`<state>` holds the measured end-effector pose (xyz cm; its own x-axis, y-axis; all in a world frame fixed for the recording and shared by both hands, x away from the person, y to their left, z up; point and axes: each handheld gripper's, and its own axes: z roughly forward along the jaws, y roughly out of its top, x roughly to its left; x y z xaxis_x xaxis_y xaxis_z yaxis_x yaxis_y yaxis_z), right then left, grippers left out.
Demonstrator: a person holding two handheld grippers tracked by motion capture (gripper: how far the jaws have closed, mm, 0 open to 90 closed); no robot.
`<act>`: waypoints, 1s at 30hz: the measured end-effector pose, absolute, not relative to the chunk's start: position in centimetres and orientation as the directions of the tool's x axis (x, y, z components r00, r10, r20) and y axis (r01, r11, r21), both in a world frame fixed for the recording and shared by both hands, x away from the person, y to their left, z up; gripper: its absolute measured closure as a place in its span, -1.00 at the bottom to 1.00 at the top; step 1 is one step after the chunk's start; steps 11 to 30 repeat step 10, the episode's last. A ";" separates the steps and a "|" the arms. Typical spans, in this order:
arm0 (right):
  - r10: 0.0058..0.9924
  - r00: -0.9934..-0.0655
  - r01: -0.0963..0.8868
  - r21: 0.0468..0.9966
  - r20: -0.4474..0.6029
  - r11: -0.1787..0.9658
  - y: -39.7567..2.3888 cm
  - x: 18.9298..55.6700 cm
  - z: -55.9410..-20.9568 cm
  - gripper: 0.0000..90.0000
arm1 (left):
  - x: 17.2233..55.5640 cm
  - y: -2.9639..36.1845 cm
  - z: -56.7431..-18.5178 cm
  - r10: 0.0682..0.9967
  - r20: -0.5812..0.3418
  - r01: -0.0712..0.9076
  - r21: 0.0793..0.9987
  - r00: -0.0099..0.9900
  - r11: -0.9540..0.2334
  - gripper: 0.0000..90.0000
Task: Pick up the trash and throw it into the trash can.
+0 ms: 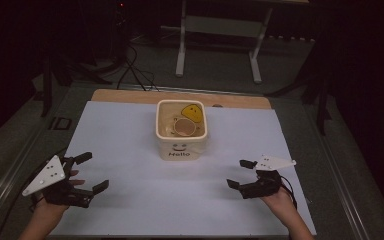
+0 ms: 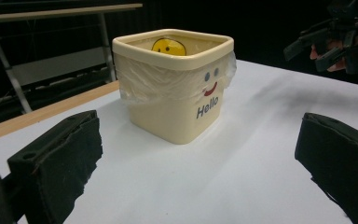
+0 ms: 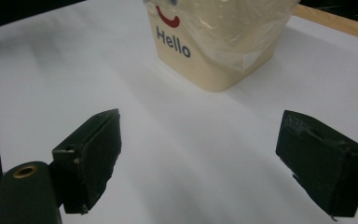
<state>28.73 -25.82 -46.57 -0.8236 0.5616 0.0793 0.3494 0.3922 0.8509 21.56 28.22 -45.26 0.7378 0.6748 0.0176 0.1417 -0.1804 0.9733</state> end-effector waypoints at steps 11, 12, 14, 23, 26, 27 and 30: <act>0.575 -0.814 0.361 0.844 0.079 0.396 -26.3 28.8 -47.3 -0.69 | 21.6 28.1 -45.4 0.671 0.016 0.148 0.971 0.741 -0.187 -0.97; 0.575 -0.814 0.361 0.844 0.079 0.396 -26.3 28.8 -47.3 -0.69 | 21.6 28.1 -45.4 0.671 0.016 0.148 0.971 0.741 -0.187 -0.97; 0.575 -0.814 0.361 0.844 0.079 0.396 -26.3 28.8 -47.3 -0.69 | 21.6 28.1 -45.4 0.671 0.016 0.148 0.971 0.741 -0.187 -0.97; 0.575 -0.814 0.361 0.844 0.079 0.396 -26.3 28.8 -47.3 -0.69 | 21.6 28.1 -45.4 0.671 0.016 0.148 0.971 0.741 -0.187 -0.97; 0.575 -0.814 0.361 0.844 0.079 0.396 -26.3 28.8 -47.3 -0.69 | 21.6 28.1 -45.4 0.671 0.016 0.148 0.971 0.741 -0.187 -0.97; 0.575 -0.814 0.361 0.844 0.079 0.396 -26.3 28.8 -47.3 -0.69 | 21.6 28.1 -45.4 0.671 0.016 0.148 0.971 0.741 -0.187 -0.97; 0.575 -0.814 0.361 0.844 0.079 0.396 -26.3 28.8 -47.3 -0.69 | 21.6 28.1 -45.4 0.671 0.016 0.148 0.971 0.741 -0.187 -0.97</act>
